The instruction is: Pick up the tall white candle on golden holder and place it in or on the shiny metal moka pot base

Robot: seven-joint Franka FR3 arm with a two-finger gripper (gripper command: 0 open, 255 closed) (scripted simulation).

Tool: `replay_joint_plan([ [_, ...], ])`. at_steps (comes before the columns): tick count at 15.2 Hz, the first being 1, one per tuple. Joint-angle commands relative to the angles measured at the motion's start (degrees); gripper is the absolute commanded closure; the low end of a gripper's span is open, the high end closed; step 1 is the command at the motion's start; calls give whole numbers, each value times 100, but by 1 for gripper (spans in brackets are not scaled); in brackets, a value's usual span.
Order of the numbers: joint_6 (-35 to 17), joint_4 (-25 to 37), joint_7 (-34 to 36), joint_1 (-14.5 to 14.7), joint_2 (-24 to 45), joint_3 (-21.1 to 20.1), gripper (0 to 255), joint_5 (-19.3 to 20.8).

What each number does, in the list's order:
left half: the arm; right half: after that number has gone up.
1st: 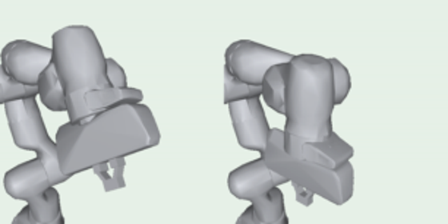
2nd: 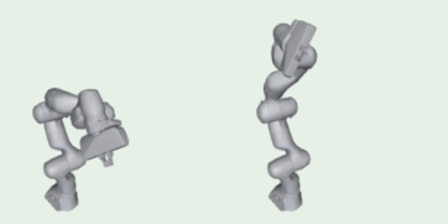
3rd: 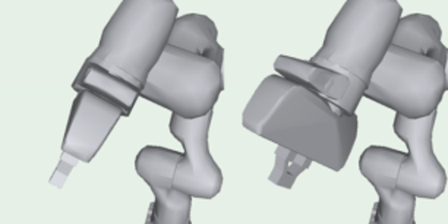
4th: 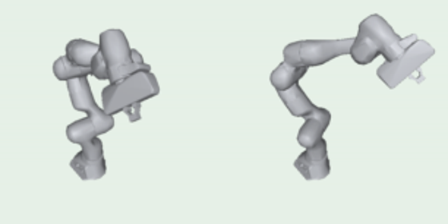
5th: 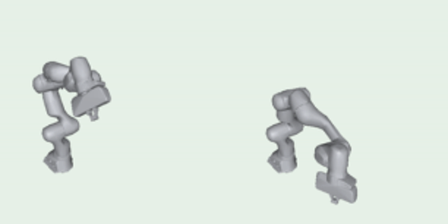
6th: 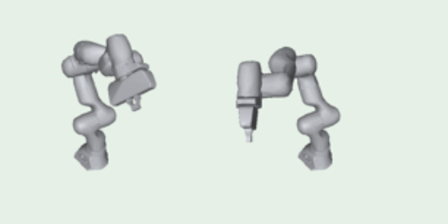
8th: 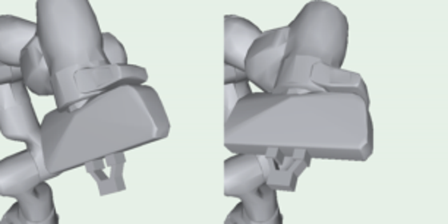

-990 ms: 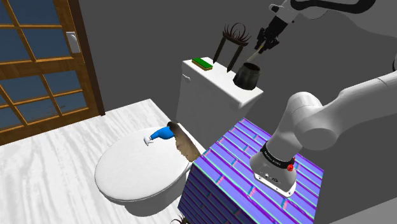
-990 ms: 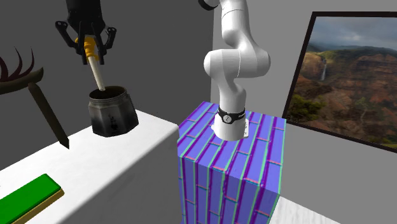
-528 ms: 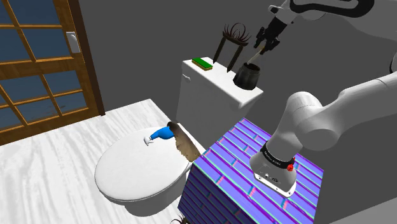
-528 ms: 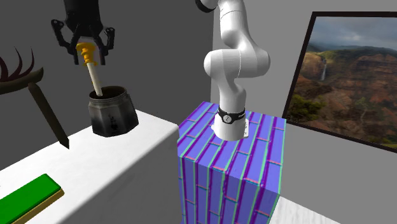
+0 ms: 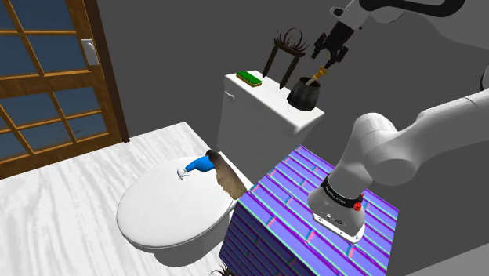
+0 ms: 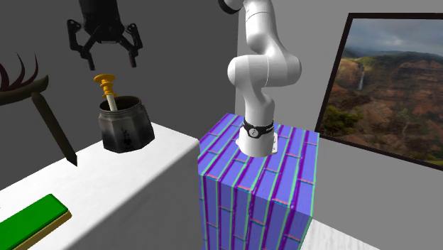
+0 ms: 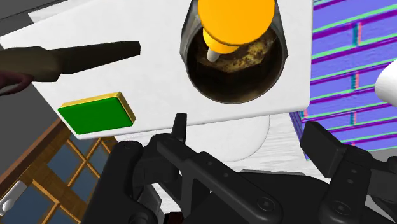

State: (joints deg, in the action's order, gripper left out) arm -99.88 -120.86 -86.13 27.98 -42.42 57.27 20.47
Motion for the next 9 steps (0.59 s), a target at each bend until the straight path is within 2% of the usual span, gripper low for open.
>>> replay_joint_plan([
  [1,360,633,-57,-24,26,-5,0,-87],
  [9,373,636,-28,10,-9,5,0,-52],
])
